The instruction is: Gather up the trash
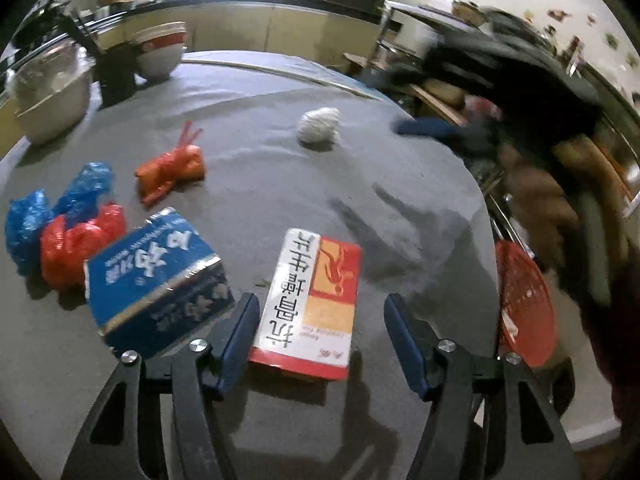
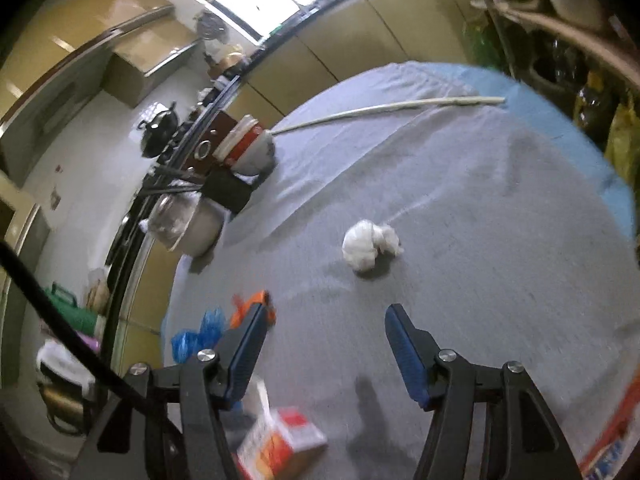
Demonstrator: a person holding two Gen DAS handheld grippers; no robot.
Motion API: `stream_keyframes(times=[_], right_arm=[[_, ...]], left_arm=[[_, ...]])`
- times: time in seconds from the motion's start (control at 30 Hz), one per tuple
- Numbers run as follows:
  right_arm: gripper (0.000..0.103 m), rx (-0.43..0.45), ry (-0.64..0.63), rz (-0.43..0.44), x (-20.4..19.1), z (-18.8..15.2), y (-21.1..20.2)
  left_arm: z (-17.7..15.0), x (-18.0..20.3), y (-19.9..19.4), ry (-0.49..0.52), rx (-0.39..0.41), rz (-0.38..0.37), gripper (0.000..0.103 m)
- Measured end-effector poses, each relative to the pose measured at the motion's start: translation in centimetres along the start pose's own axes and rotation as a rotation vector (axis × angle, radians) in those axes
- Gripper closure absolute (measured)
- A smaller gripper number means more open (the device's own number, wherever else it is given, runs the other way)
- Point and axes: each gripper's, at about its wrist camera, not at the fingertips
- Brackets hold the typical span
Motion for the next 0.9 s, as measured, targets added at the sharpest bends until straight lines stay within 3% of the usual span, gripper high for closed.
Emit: stream_keyframes(times=[0.1, 0.27, 0.37, 0.4, 0.43, 0.53, 0.9], right_arm=[[0.038, -0.022, 0.052, -0.017, 0.7, 2.3, 2.7], [0.039, -0.055, 0.118, -0.072, 1.7, 5.5, 6.9], [0.055, -0.084, 0.103, -0.143, 1.6, 6.0, 8.9], [0.059, -0.101, 0.094, -0.161, 1.6, 6.1, 9.4], [0.062, -0.104, 0.079, -0.178, 1.5, 6.2, 9.6], [0.068, -0.088, 0.031, -0.176, 1.1, 5.8, 9.4], [0.069, -0.033, -0.032, -0.046, 1.0, -1.6, 1.6]], left_arm=[[-0.1, 0.1, 0.6, -0.017, -0.035, -0.031, 0.038], [0.5, -0.2, 1.4, -0.044, -0.058, -0.01, 0.038], [0.6, -0.3, 1.7, -0.054, -0.058, -0.006, 0.039], [0.6, -0.3, 1.9, -0.057, -0.059, 0.0, 0.049], [0.6, -0.3, 2.0, -0.06, -0.057, 0.0, 0.049], [0.4, -0.3, 1.9, -0.077, -0.039, 0.003, 0.05], [-2.2, 0.4, -3.3, -0.118, 0.058, 0.069, 0.051]])
Point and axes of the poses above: each gripper's, at about its wrist camera, not at the fingertips, and y roughly the way its jaws point, x to its right, z to its top, and after that the axes turned 6 degrees about -x, right-handed
